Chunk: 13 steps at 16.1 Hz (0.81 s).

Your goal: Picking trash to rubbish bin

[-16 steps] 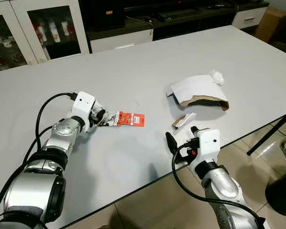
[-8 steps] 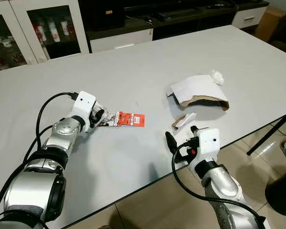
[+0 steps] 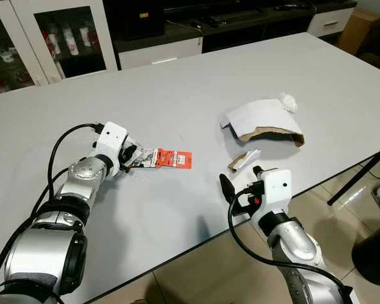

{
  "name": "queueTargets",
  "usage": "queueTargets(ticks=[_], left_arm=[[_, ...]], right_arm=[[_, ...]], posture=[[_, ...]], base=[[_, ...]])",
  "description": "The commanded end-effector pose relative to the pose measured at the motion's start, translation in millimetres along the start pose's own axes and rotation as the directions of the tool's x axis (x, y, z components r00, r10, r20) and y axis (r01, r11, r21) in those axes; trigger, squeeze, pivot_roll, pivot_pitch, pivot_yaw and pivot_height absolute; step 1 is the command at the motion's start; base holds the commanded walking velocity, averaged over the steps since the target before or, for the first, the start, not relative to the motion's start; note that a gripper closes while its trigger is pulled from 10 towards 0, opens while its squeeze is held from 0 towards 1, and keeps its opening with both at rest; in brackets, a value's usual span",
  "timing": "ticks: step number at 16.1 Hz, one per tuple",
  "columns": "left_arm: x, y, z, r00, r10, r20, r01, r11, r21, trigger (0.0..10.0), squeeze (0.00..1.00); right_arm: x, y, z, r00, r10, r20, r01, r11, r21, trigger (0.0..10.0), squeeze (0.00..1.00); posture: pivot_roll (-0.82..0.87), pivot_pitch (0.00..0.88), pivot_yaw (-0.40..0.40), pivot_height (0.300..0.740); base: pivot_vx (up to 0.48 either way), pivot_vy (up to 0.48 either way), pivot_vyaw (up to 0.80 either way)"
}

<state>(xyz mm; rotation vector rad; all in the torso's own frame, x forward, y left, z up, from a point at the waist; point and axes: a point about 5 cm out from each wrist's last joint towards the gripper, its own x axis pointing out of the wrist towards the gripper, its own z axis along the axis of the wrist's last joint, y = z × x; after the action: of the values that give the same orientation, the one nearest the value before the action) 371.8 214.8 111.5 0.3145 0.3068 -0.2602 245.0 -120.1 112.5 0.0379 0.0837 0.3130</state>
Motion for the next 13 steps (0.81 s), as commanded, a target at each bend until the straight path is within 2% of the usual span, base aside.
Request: queueTargets(ticks=[1, 2, 3, 4, 5, 7, 8, 10, 11, 12, 13], left_arm=[[-4.4, -0.2, -17.0, 0.999, -0.011, -0.049, 0.009, 0.999, -0.043, 0.0, 0.0], [-4.4, 3.2, -7.5, 1.0, -0.016, 0.014, 0.017, 0.997, -0.075, 0.0, 0.0], [-4.4, 3.2, -7.5, 1.0, -0.016, 0.014, 0.017, 0.997, -0.075, 0.0, 0.0], [-6.7, 17.7, 19.5, 0.977, 0.059, 0.205, -0.006, 0.969, -0.247, 8.5, 0.0], [-9.7, 23.8, 28.1, 0.957, 0.08, 0.278, 0.016, 0.945, -0.328, 10.0, 1.0], [-16.3, 29.5, 33.5, 0.927, 0.09, 0.363, 0.084, 0.896, -0.437, 10.0, 1.0], [-20.8, 31.5, 34.4, 0.915, 0.086, 0.395, 0.117, 0.879, -0.461, 10.0, 1.0], [-28.0, 35.0, 23.7, 0.927, 0.09, 0.364, 0.101, 0.874, -0.474, 10.0, 1.0], [-32.0, 38.0, 15.3, 0.94, 0.108, 0.324, 0.068, 0.87, -0.488, 10.0, 1.0], [-37.5, 43.5, -7.6, 0.976, 0.127, 0.175, -0.02, 0.859, -0.512, 10.0, 1.0], [-44.4, 46.6, -19.2, 0.984, 0.133, 0.115, -0.048, 0.832, -0.552, 10.0, 1.0]], right_arm=[[0.2, -1.4, -1.2, 1.0, -0.01, -0.01, 0.01, 1.0, -0.01, 10.0, 0.0], [0.3, -1.8, 0.2, 1.0, -0.014, -0.005, 0.014, 1.0, -0.011, 10.0, 0.0], [0.3, -1.8, 0.2, 1.0, -0.014, -0.005, 0.014, 1.0, -0.011, 10.0, 0.0], [0.0, -4.6, 1.9, 1.0, -0.029, 0.005, 0.029, 1.0, -0.01, 10.0, 0.0], [-0.2, -5.2, 2.0, 0.999, -0.034, 0.006, 0.034, 0.999, -0.01, 10.0, 0.0], [-0.8, -4.9, 1.4, 0.999, -0.039, 0.007, 0.039, 0.999, -0.009, 10.0, 0.0], [-1.1, -5.1, 1.1, 0.999, -0.044, 0.008, 0.044, 0.999, -0.007, 10.0, 0.0], [-1.4, -5.5, 0.2, 0.999, -0.048, 0.009, 0.048, 0.999, -0.004, 10.0, 0.0], [-1.2, -5.3, -0.4, 0.999, -0.048, 0.008, 0.048, 0.999, -0.004, 10.0, 0.0], [-0.6, -4.1, -1.3, 0.999, -0.046, 0.007, 0.046, 0.999, -0.003, 10.0, 0.0], [0.3, -3.2, -1.3, 0.999, -0.044, 0.009, 0.044, 0.999, -0.002, 10.0, 0.0]], posture=[[-0.07, 0.043, 0.01, 0.74], [-0.07, 0.042, 0.012, 0.74], [-0.07, 0.042, 0.012, 0.74], [-0.08, 0.042, 0.021, 0.74], [-0.08, 0.038, 0.028, 0.74], [-0.08, 0.035, 0.036, 0.74], [-0.08, 0.032, 0.037, 0.74], [-0.07, 0.028, 0.038, 0.74], [-0.07, 0.028, 0.038, 0.74], [-0.06, 0.025, 0.041, 0.74], [-0.06, 0.024, 0.043, 0.74]], base=[[0.0, 0.0, 0.0], [0.0, 0.0, 0.0], [0.0, 0.0, 0.0], [0.0, 0.0, 0.0], [0.0, 0.0, 0.0], [0.0, 0.0, 0.0], [0.0, 0.0, 0.0], [0.0, 0.0, 0.0], [0.0, 0.0, 0.0], [0.0, 0.0, 0.0], [0.0, 0.0, 0.0]])
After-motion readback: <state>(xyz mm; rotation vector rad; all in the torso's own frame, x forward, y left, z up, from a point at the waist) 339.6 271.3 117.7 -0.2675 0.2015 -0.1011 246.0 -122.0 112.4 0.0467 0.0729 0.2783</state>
